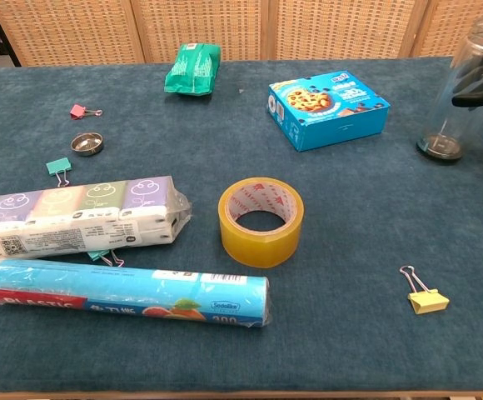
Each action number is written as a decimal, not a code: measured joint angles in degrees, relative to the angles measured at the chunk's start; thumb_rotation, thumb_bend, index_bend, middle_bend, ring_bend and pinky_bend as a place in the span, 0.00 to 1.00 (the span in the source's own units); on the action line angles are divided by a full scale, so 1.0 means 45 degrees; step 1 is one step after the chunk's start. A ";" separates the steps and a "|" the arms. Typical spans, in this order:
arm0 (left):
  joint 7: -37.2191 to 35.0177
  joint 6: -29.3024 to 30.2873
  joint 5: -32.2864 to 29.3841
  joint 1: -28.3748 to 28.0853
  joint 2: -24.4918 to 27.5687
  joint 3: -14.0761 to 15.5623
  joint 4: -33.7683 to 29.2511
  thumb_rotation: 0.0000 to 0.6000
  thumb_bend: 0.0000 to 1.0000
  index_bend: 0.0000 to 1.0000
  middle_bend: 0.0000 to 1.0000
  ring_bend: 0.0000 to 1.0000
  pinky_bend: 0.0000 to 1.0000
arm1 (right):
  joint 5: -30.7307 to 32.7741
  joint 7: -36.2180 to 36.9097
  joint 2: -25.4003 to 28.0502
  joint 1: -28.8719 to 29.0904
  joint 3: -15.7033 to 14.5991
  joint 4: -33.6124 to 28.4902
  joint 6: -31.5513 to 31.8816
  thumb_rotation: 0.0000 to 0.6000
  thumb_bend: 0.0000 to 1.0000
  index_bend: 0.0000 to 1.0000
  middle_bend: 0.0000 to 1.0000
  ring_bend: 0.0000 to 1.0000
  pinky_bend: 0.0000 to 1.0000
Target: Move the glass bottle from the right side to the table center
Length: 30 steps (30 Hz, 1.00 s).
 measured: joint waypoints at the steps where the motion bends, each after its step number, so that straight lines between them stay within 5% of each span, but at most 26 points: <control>1: -0.0011 0.0005 0.0000 0.0002 0.0003 -0.0002 0.0005 1.00 0.00 0.00 0.00 0.00 0.00 | 0.0008 -0.0035 -0.0006 -0.0005 0.0004 -0.0031 0.0036 1.00 0.43 0.53 0.49 0.47 0.32; 17: -0.0427 0.0043 0.0087 0.0043 0.0141 0.0021 0.0036 1.00 0.00 0.00 0.00 0.00 0.00 | -0.0211 -0.1027 0.0564 0.0192 0.0203 -0.2137 0.0607 1.00 0.43 0.53 0.50 0.47 0.32; 30: -0.1386 0.0201 0.0261 0.0127 0.0339 0.0052 0.0315 1.00 0.00 0.00 0.00 0.00 0.00 | 0.0879 -0.5148 0.0404 0.2171 0.1000 -0.5451 0.0275 1.00 0.43 0.52 0.48 0.46 0.32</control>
